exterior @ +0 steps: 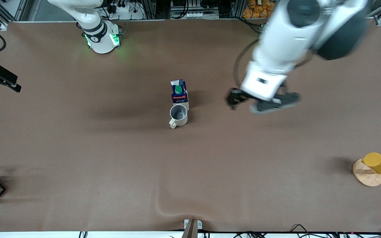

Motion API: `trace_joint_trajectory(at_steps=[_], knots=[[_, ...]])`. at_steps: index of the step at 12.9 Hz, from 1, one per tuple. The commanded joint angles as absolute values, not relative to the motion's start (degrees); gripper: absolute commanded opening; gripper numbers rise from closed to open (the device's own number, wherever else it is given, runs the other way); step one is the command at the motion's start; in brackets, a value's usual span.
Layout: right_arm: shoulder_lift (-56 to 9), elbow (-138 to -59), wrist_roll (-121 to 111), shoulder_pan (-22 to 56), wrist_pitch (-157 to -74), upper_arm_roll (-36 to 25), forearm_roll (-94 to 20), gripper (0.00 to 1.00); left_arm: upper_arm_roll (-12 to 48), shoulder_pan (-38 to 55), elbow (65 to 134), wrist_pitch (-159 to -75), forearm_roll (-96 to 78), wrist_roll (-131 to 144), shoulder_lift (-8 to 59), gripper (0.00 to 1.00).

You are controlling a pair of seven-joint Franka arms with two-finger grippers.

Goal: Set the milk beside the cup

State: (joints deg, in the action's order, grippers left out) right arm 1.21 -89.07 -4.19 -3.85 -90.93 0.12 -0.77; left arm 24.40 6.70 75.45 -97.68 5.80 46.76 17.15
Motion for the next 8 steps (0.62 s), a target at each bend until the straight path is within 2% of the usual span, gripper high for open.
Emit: trace_joint_trajectory(at_steps=[1, 3, 5, 8], knots=[[0.97, -88.42, -4.66, -4.39, -90.35, 0.70, -1.14, 1.00, 24.96, 0.29, 77.61, -95.19, 4.66, 39.32, 14.42, 1.00], [0.79, -88.51, -4.66, -3.78, -90.44, 0.88, -1.14, 1.00, 24.79, -3.07, 77.70, -92.13, 4.75, 34.64, 12.84, 1.00], [0.53, -88.51, -4.22, -3.43, -90.27, 0.79, -1.05, 1.00, 20.77, -2.55, 79.44, -91.32, 4.57, 28.34, 9.25, 1.00], [0.61, -88.42, -4.04, -3.87, -87.90, 0.70, -1.05, 1.00, 6.28, 6.13, 85.50, -90.62, 4.31, 18.92, 2.92, 1.00]])
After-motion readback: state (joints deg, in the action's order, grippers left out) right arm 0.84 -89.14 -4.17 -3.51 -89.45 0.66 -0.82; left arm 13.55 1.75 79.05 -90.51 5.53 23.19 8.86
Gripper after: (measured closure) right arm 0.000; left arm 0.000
